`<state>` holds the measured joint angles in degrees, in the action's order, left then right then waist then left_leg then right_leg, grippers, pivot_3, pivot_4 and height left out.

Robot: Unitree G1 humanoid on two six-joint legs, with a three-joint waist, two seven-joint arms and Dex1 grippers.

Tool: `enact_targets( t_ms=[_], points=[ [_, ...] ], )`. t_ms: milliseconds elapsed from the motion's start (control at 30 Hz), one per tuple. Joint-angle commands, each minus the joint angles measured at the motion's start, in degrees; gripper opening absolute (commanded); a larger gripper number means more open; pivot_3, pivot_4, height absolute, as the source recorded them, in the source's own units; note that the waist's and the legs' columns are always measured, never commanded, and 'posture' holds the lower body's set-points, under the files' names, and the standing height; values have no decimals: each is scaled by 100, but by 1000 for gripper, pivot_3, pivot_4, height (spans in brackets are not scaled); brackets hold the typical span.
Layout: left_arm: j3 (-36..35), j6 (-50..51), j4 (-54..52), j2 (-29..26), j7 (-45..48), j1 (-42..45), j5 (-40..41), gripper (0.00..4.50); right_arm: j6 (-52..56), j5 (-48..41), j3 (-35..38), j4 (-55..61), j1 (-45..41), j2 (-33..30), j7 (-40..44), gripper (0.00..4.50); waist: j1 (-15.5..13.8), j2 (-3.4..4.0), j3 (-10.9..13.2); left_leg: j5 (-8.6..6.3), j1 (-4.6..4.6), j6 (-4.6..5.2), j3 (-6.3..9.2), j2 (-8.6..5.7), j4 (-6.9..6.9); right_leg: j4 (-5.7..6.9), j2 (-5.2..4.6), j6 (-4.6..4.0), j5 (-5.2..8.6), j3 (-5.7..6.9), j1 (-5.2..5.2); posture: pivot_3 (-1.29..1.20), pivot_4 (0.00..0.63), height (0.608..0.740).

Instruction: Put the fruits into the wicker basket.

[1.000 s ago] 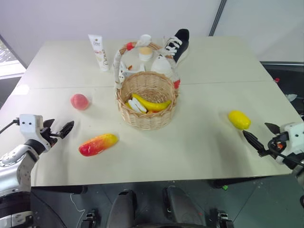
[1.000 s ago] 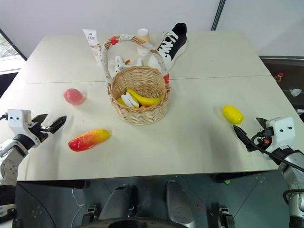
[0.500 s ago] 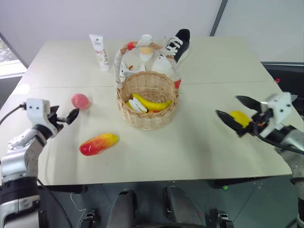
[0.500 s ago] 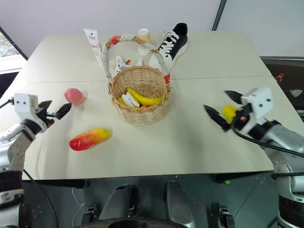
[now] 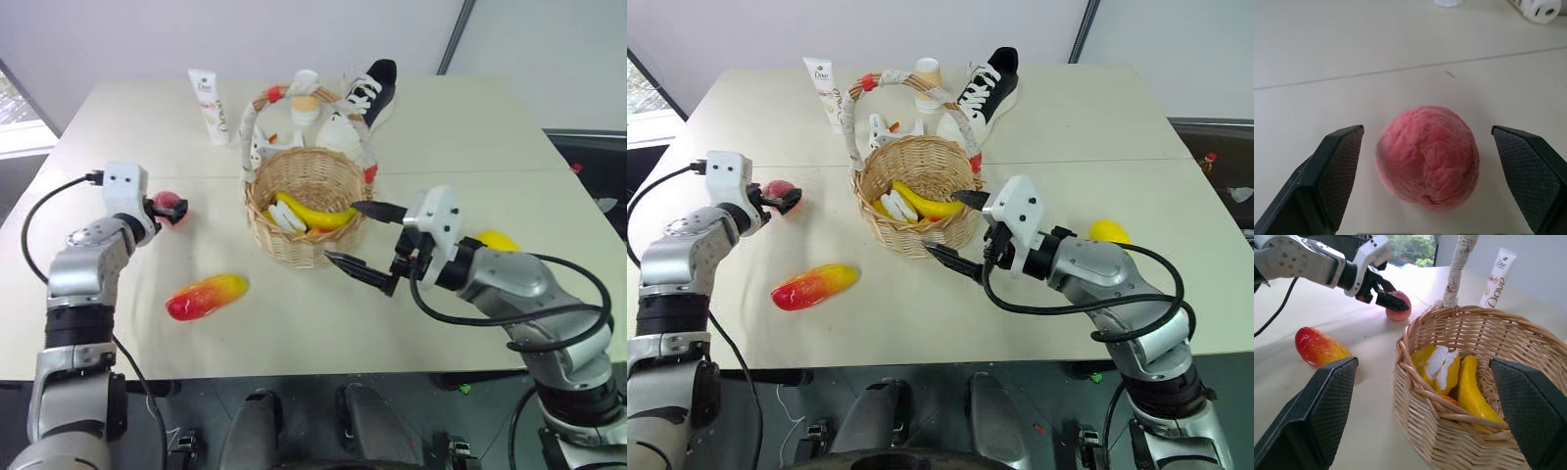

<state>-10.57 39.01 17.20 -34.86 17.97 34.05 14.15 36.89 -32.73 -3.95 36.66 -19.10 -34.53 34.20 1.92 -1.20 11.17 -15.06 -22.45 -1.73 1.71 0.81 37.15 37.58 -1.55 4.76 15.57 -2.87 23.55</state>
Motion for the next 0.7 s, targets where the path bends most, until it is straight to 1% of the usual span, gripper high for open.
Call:
enact_targets(
  t_ms=[33,167,267,300,367,467,533,567,667,700],
  points=[
    [56,35,183,-92,10,274,-183,4500,-222,113,-87,79,-105,156,10,4470,20,0,0,0,0,0,0,0,0,0,1,0,0,1,0,0,150,740],
    [83,-184,567,19,56,393,-268,4500,-267,255,-239,81,-149,291,-20,4470,35,0,0,0,1,0,0,2,0,1,0,0,0,1,1,0,150,740],
    [87,-275,783,42,6,456,-361,3655,-280,320,-309,65,-218,378,-29,4500,30,0,0,0,1,0,0,2,0,2,-2,0,0,1,1,0,150,740],
    [103,-279,807,34,18,460,-391,3141,-280,337,-321,56,-247,399,-26,4500,27,-1,0,0,1,0,1,2,0,2,-2,0,0,1,1,0,150,740],
    [100,-301,747,4,59,456,-417,2398,-300,384,-316,11,-298,414,11,4500,28,-1,0,0,1,0,1,2,0,2,-1,0,0,2,1,0,150,740],
    [-84,-297,269,-100,305,373,-250,2398,-368,448,-270,-75,-350,389,71,4500,26,-2,1,0,0,0,1,3,0,2,-3,0,0,2,1,0,150,740],
    [-187,-182,-532,-152,809,254,152,2398,-392,467,-201,-151,-414,363,111,4500,30,-3,1,0,-3,0,1,5,0,2,-4,-1,0,2,3,0,150,740],
    [-133,-111,-1232,-209,1251,116,488,2398,-409,478,-154,-206,-462,329,154,4500,30,-4,2,0,-6,-1,1,10,0,2,-7,-1,-1,1,7,0,150,740],
    [84,84,-2836,-346,2190,-235,1274,2398,-462,513,-53,-348,-573,235,269,4500,17,-4,2,0,-12,-1,0,9,-1,2,-15,-1,-1,0,11,0,150,740],
    [184,264,-3239,-323,2341,-255,1544,2398,-485,533,-28,-406,-620,206,309,4500,5,-3,2,0,-13,-2,0,9,-1,1,-17,-2,-1,-1,11,0,150,740]
  ],
)
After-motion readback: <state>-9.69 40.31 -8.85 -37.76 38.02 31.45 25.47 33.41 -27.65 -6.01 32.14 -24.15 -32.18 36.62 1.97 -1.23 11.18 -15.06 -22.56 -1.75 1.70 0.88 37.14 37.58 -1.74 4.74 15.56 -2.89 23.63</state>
